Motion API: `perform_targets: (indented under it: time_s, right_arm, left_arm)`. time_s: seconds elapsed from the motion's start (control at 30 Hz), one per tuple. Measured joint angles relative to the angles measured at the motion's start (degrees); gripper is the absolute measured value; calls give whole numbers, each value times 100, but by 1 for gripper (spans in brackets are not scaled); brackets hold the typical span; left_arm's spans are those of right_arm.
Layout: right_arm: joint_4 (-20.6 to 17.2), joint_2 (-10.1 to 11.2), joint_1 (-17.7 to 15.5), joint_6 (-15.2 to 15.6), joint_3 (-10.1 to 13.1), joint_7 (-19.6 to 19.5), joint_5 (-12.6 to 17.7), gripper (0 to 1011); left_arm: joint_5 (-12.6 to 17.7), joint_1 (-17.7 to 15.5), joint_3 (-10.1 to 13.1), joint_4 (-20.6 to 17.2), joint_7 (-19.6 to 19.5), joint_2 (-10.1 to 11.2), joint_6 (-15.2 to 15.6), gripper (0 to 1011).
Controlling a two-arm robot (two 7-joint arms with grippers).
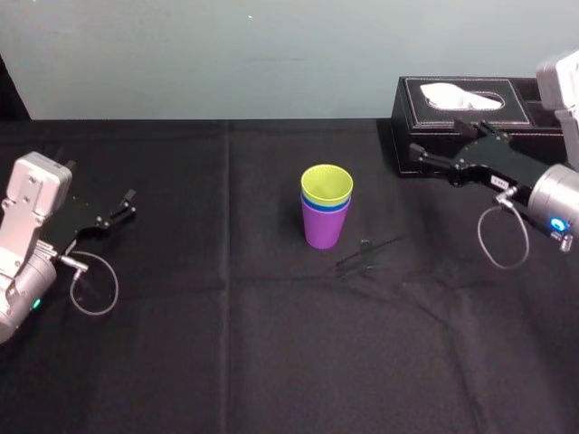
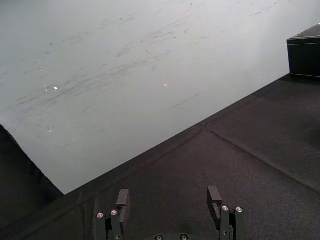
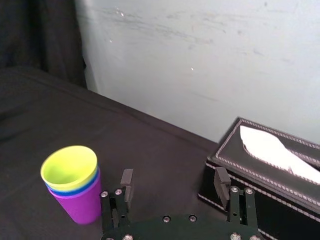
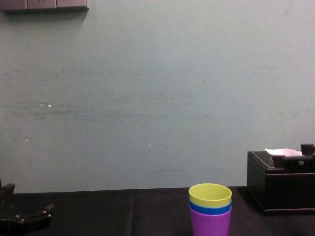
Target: Stack the three plastic cups sequentially using one hand.
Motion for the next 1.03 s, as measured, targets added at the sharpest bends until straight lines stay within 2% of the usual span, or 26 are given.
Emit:
perform_targets:
  time_s: [0.37,1.03]
  right_arm:
    - [360,-116,-89,-39,133,51,6,1003]
    - [309,-103,-84,-39,117,49,3,1003]
  left_arm:
    - [0,0,0,0,0,0,0,1011]
    - [0,0,0,0,0,0,0,1012]
